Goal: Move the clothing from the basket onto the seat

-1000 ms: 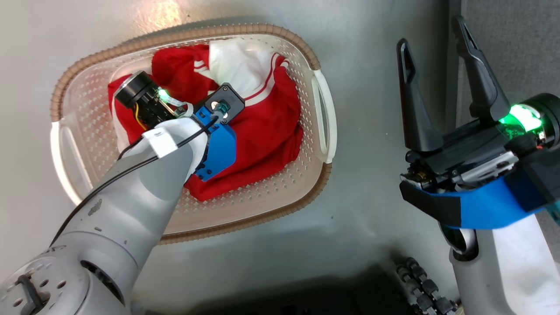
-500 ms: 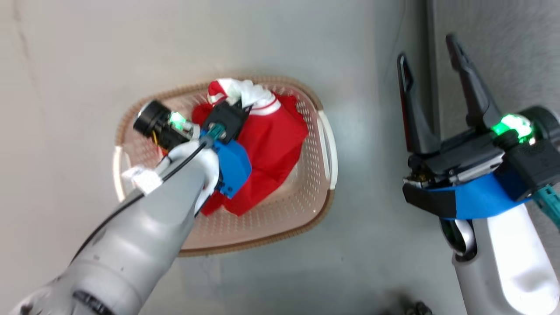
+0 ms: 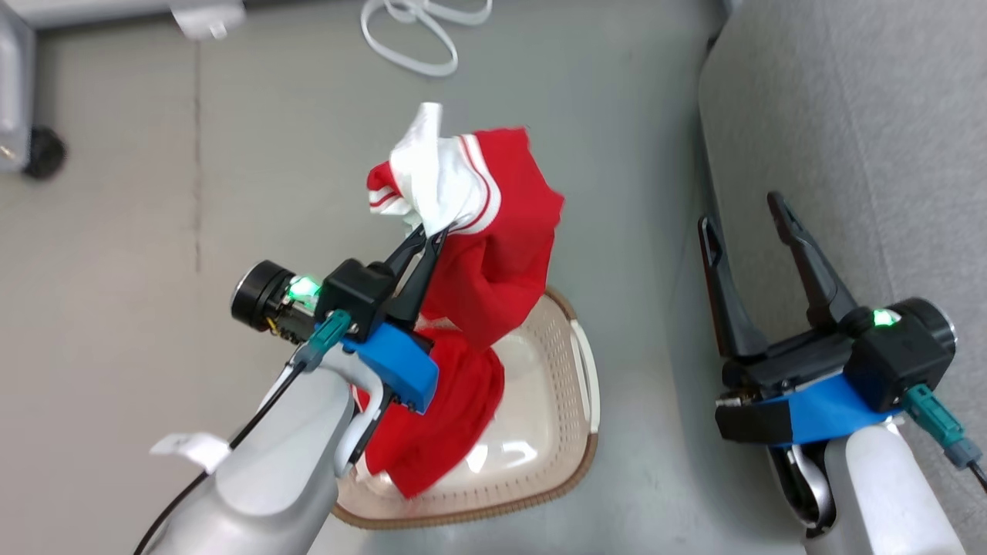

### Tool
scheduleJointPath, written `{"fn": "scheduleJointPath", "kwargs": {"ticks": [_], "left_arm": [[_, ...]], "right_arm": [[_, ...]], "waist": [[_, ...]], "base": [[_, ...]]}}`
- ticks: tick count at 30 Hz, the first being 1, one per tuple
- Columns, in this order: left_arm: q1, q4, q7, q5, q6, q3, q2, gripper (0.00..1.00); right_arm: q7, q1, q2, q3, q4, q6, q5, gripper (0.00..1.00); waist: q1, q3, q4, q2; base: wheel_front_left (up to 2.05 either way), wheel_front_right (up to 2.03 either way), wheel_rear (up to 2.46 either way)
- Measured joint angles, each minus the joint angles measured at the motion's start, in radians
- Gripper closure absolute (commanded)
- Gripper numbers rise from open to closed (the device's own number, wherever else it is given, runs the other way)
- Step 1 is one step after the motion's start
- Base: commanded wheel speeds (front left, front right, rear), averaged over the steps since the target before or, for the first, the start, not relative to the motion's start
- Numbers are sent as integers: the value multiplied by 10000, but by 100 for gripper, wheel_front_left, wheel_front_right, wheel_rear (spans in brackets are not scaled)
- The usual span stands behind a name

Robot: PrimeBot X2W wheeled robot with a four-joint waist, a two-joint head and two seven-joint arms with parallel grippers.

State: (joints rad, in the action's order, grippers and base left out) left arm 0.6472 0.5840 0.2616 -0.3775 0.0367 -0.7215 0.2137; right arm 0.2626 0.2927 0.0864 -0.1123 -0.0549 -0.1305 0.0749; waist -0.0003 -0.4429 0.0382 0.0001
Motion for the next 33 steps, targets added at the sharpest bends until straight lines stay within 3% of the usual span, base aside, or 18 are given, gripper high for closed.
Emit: {"fn": "scheduleJointPath", "kwargs": {"ticks": [8,15,26,33], "left_arm": [[-1150,-2259,-2,861,104,1551,38,100],[-1211,-3503,0,1413,359,2155,-123,100],[-1202,-4019,0,1814,591,2370,-261,100],[-1245,-4017,0,1939,696,2408,-412,100]], "right_arm": [[-2,-577,-42,-140,-192,0,113,0],[-2,-919,-102,-234,-265,0,163,0],[0,-1182,-178,-472,-173,0,253,0],[-2,-1134,155,-1480,-401,0,855,0]], "waist": [[-1,1928,-208,0],[0,2994,-329,0],[2,3538,-287,0],[3,3586,-382,0]], "base": [[0,0,0],[0,0,0],[0,0,0],[0,0,0]]}}
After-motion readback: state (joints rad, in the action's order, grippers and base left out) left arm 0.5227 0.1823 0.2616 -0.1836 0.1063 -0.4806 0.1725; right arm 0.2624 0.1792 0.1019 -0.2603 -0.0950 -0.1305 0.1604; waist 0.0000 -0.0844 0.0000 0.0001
